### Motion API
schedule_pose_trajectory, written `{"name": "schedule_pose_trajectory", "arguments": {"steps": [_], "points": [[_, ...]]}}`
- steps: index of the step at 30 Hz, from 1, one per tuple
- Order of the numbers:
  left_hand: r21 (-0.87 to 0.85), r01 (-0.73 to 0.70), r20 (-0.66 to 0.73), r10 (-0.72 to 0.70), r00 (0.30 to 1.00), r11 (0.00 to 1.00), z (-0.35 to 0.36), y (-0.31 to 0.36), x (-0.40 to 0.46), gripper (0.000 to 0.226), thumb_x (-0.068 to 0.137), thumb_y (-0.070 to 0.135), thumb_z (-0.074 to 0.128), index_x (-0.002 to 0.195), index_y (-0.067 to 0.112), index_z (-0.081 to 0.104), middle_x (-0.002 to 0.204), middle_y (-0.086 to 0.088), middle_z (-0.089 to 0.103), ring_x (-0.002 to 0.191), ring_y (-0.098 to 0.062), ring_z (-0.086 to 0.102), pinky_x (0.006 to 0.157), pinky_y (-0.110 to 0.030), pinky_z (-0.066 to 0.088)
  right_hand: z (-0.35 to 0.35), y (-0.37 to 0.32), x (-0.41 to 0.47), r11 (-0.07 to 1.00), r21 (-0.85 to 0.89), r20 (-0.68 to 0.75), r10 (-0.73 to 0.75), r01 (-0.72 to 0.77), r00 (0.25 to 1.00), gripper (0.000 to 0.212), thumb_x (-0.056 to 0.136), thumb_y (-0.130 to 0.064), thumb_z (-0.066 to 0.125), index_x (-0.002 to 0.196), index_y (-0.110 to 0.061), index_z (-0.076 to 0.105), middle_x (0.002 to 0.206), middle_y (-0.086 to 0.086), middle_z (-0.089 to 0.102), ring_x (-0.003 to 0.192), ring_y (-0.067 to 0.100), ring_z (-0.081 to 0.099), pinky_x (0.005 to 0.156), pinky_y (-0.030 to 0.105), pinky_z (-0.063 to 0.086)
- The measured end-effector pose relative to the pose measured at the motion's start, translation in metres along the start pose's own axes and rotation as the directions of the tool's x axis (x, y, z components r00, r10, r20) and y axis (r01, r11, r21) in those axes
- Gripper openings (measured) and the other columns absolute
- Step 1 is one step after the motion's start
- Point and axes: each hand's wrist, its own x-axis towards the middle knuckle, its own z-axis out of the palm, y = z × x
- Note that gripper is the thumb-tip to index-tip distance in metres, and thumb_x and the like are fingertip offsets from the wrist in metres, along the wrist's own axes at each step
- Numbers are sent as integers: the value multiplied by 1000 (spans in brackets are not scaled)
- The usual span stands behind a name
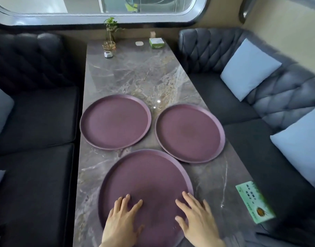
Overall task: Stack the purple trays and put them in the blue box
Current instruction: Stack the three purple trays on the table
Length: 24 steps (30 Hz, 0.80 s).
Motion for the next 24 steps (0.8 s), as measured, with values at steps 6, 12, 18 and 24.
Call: {"name": "schedule_pose_trajectory", "arguments": {"steps": [6,12,18,24], "points": [[-104,74,-118,-86,989,992,-27,15,35,49,76,74,44,108,41,62,100,13,71,102,-15,67,80,-32,51,-20,26,32,965,147,-87,230,-215,969,27,79,-45,68,66,-21,67,63,-5,70,66,22,69,53,32,47],[-550,205,-160,-343,925,810,-87,50,132,19,83,51,62,91,37,70,88,17,75,93,-13,71,79,-31,54,-58,111,112,761,437,-39,549,-479,835,36,86,-45,60,57,-26,54,52,-8,61,62,24,65,49,29,40],[-683,250,-54,-389,920,686,-134,81,241,32,84,46,62,113,34,66,107,9,71,102,-17,66,91,-37,51,-83,203,199,381,718,169,717,-583,677,25,86,-38,60,70,-22,71,70,-4,73,74,26,71,73,47,60],[-726,353,22,-492,870,590,-126,96,296,73,82,48,65,147,29,38,144,-7,44,129,-28,50,105,-42,41,-89,237,251,336,743,163,748,-579,643,45,89,-35,63,133,-28,56,128,1,65,98,21,60,81,35,46]]}}
